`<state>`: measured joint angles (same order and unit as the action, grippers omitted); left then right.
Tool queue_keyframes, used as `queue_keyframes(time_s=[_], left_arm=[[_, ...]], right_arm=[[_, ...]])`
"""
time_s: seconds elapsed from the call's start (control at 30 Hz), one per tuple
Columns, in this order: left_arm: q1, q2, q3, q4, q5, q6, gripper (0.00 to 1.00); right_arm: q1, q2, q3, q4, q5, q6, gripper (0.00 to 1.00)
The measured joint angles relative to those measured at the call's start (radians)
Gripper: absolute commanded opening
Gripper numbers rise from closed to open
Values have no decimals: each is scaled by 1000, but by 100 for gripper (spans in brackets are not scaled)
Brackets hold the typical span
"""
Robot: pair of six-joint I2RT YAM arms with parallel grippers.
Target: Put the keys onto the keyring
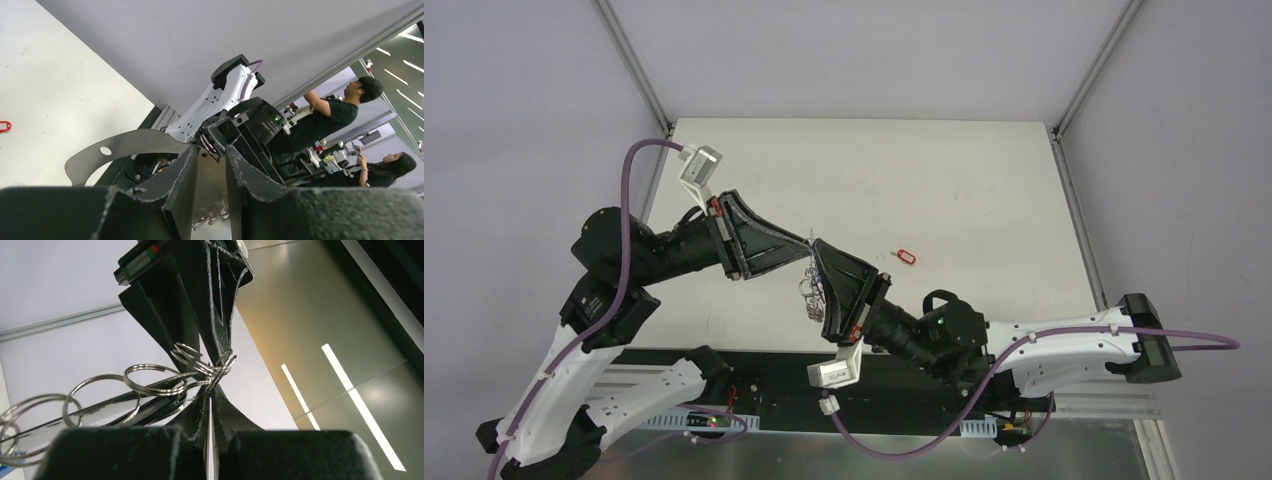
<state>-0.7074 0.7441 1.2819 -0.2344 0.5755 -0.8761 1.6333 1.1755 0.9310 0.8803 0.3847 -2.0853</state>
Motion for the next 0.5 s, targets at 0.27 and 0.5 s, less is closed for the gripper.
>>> queue_keyframes(time_s=[0.27,0.5], left_arm=[[0,-4,6,-11,1,-1,3],[0,-5,8,-19,2,-1,0]], right_arm=[[0,0,0,-5,0,0,0],[-2,8,0,-10,4,-5,0]])
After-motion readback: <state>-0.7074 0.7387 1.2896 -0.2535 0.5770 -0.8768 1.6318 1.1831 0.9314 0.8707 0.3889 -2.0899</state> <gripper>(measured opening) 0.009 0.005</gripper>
